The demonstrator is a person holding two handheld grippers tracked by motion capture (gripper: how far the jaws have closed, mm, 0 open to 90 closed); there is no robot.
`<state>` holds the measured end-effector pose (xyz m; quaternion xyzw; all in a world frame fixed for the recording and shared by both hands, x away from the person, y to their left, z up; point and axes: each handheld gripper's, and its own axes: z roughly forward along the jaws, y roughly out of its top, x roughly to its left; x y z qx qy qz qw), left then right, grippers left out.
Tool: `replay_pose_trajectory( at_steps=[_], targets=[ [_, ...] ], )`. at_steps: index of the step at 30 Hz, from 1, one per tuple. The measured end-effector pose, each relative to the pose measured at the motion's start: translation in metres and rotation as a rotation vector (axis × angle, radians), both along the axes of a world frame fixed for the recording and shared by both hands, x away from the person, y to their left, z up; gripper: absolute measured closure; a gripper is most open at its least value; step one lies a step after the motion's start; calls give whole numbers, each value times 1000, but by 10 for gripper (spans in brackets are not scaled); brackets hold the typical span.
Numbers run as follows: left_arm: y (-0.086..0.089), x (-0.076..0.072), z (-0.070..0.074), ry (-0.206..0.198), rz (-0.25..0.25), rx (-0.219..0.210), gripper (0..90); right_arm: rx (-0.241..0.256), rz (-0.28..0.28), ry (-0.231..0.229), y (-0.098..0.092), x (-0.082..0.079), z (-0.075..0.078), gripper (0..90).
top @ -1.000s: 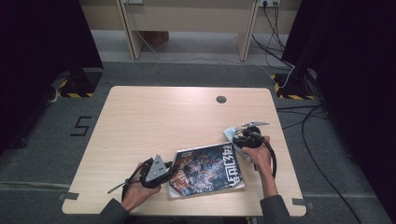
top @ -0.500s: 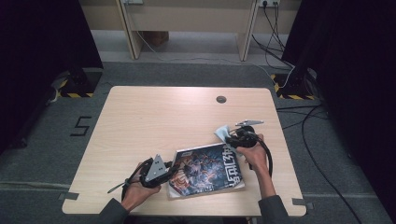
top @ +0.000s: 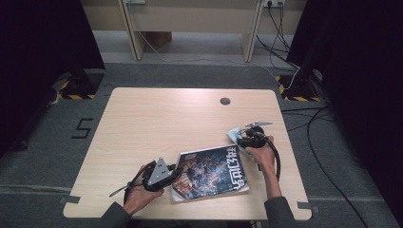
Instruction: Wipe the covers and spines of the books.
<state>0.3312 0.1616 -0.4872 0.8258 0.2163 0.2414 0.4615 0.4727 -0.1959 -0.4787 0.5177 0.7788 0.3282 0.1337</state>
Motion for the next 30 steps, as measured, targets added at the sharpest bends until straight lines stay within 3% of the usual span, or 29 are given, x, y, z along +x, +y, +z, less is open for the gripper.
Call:
replay_pose_trajectory(
  at_steps=[4, 10, 30],
  targets=[
    [0, 0, 0, 0, -1, 0, 774, 1, 6, -3, 2, -1, 1, 768],
    [0, 1, 0, 3, 1, 0, 773, 47, 46, -2, 11, -5, 6, 767],
    [1, 2, -2, 14, 11, -2, 766, 120, 240, -69, 74, -35, 36, 763]
  ],
)
